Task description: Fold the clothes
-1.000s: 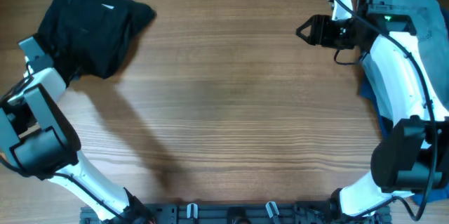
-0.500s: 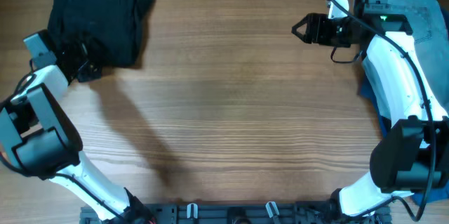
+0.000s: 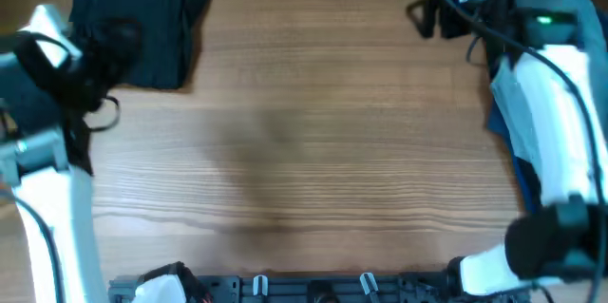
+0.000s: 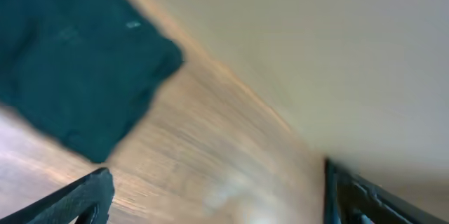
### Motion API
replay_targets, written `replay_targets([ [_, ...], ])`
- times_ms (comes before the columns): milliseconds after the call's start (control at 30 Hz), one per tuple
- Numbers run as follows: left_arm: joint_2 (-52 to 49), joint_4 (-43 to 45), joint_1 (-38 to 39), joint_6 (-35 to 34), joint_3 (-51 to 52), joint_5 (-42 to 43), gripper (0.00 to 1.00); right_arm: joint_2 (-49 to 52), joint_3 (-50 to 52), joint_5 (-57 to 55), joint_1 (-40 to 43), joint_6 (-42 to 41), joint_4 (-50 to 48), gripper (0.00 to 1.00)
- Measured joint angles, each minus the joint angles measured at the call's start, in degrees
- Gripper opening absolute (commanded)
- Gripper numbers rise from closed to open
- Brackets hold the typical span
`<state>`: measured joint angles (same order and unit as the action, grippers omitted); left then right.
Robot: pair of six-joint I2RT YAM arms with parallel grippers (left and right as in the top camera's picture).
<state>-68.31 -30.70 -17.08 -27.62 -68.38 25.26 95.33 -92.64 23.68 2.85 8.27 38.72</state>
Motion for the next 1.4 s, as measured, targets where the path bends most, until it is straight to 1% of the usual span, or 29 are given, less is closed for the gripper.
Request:
replay_targets([
  [67,4.2,-2.9,6.1,4.7,0.0,-4.4,1.00,-6.0,-2.0,-0.4,1.9,-2.8,0.4,1.00],
  [133,5.8,-5.0,11.3,8.8,0.0,-7.8,1.00,-11.4,-2.9,-0.4,4.3,-4.0,3.0,1.00],
  [167,6.0,-6.3,13.8,10.9,0.0,-9.9,1.00,-14.0,-3.2,-0.4,5.5,-3.0,5.0,1.00],
  [200,5.8,-7.4,17.5,13.7,0.0,-11.6,1.00,-16.2,-3.2,-0.4,6.2,-0.3,6.8,1.00],
  [267,5.3,-8.0,22.6,18.5,0.0,-13.4,1.00,-16.9,-3.3,-0.4,6.1,6.4,9.4,1.00],
  [367,5.1,-7.7,28.5,25.8,0.0,-14.3,1.00,-15.5,-3.3,-2.1,6.1,10.1,9.8,1.00],
  [433,5.1,-7.7,29.5,29.2,0.0,-14.8,1.00,-14.9,-3.3,-3.3,6.1,11.2,10.1,1.00],
  [600,5.1,-10.8,29.5,31.7,0.0,-15.0,1.00,-14.6,-3.3,-4.5,6.1,11.6,11.6,1.00],
  [833,5.1,-12.5,29.5,31.9,0.0,-15.0,1.00,-14.6,-3.3,-4.5,6.1,11.6,11.6,1.00],
  [967,5.1,-14.0,29.5,32.0,0.0,-17.4,1.00,-14.6,-3.3,-4.5,6.1,11.6,11.7,1.00],
  [1067,5.1,-13.7,29.5,28.8,0.0,-19.9,1.00,-14.6,-3.3,-4.5,6.1,11.6,11.6,1.00],
  [1133,5.0,-9.9,29.5,26.6,0.7,-21.5,1.00,-14.6,-3.3,-4.5,6.1,11.6,11.6,1.00],
  [1200,6.4,0.6,29.4,25.3,4.4,-22.8,1.00,-14.6,-3.3,-4.7,6.1,11.6,11.6,0.99],
  [1233,7.4,3.5,29.3,25.1,6.1,-23.2,1.00,-14.6,-3.3,-4.7,6.1,11.6,11.7,1.00],
  [1267,9.4,10.7,28.9,24.8,10.1,-23.4,1.00,-14.6,-3.3,-4.7,6.1,11.6,11.7,1.00],
  [1300,12.5,15.7,28.3,24.6,14.6,-23.7,1.00,-14.6,-3.3,-4.7,6.1,11.6,11.7,1.00],
  [1367,17.8,24.0,27.3,23.9,22.2,-23.9,1.00,-14.6,-3.3,-4.7,6.1,11.6,11.7,1.00],
  [1400,20.7,25.9,26.8,23.5,25.6,-24.0,1.00,-14.6,-3.3,-4.7,6.1,11.6,11.7,1.00],
])
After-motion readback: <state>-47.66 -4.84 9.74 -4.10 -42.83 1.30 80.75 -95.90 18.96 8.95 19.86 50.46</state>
